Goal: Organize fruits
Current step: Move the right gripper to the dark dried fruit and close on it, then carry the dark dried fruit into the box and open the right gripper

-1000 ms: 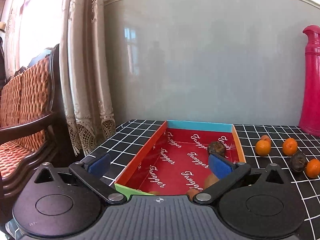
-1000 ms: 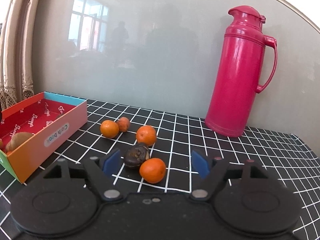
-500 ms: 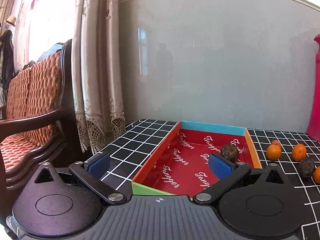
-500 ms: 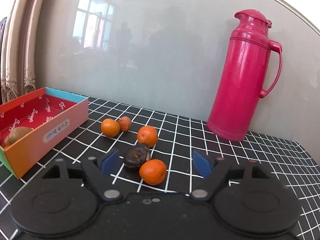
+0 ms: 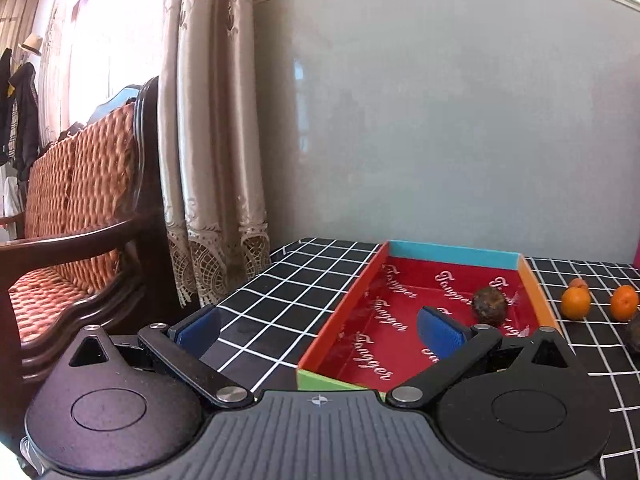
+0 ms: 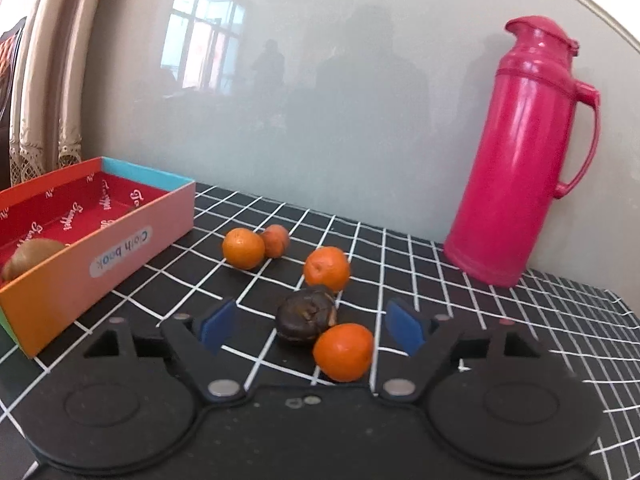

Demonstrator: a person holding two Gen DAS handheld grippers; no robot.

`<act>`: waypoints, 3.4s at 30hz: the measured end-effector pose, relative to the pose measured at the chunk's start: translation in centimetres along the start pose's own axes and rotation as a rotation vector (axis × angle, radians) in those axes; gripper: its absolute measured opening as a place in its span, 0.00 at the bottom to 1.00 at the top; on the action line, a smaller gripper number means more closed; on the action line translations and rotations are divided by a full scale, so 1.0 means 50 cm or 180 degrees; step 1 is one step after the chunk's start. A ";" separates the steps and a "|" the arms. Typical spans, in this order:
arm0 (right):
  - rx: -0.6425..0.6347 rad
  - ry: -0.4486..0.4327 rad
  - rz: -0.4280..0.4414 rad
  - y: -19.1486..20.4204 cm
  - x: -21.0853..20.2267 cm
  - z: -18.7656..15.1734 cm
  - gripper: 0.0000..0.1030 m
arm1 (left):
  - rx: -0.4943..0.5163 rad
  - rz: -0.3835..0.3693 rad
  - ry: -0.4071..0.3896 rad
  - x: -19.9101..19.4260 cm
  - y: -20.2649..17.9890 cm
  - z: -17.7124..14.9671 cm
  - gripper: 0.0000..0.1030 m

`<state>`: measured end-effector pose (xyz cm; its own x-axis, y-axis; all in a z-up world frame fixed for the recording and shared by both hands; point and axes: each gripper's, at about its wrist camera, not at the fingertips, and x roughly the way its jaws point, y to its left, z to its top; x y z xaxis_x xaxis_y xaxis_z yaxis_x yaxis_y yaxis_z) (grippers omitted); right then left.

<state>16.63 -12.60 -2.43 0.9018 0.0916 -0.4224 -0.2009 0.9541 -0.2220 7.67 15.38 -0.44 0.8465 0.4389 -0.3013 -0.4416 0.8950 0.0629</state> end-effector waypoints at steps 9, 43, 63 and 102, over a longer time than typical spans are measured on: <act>0.0023 0.0146 -0.0044 0.001 0.050 0.009 0.74 | -0.0068 0.0012 -0.0046 0.012 0.008 0.003 1.00; -0.0245 0.0241 -0.0230 0.041 0.088 0.017 0.42 | -0.0047 0.0156 0.0137 0.039 0.062 -0.008 1.00; -0.0108 -0.0032 -0.0130 0.070 -0.005 0.071 0.42 | -0.0103 0.0249 0.0095 0.005 0.113 -0.013 1.00; -0.0232 -0.0337 0.0648 0.346 -0.026 0.120 0.42 | -0.0098 0.0407 0.0161 -0.004 0.238 -0.032 1.00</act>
<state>14.29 5.48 -0.43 0.8742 0.3131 -0.3712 -0.4063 0.8902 -0.2060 1.77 25.79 -1.18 0.7669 0.5440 -0.3404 -0.5546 0.8288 0.0751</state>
